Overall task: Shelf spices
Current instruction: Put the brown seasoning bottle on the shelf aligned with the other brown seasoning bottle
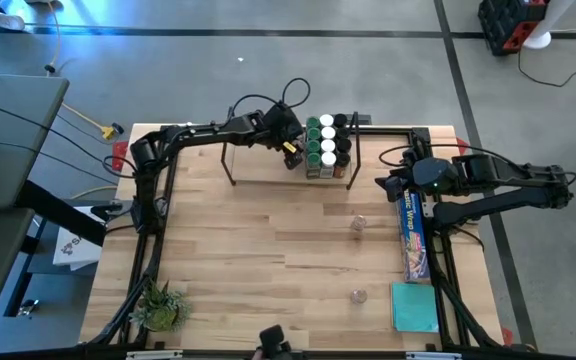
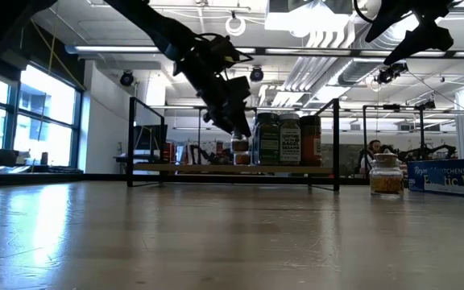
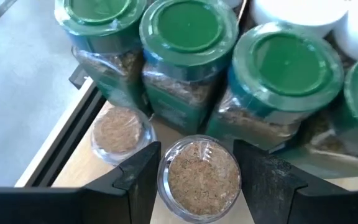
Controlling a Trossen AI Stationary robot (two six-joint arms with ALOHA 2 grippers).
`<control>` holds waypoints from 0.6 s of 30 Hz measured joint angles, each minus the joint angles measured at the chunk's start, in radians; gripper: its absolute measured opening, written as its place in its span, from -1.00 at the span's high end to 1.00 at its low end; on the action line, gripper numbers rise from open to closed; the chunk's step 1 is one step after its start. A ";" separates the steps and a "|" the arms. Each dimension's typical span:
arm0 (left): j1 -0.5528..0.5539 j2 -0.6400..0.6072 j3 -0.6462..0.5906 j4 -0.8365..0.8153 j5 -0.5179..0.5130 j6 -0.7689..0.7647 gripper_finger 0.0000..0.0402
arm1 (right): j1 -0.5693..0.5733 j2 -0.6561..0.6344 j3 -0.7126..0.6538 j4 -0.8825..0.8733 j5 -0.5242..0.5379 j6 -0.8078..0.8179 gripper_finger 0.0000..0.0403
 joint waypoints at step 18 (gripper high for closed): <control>0.013 0.042 0.000 0.017 0.000 0.057 0.03 | 0.000 0.000 0.000 0.003 0.005 0.017 -0.55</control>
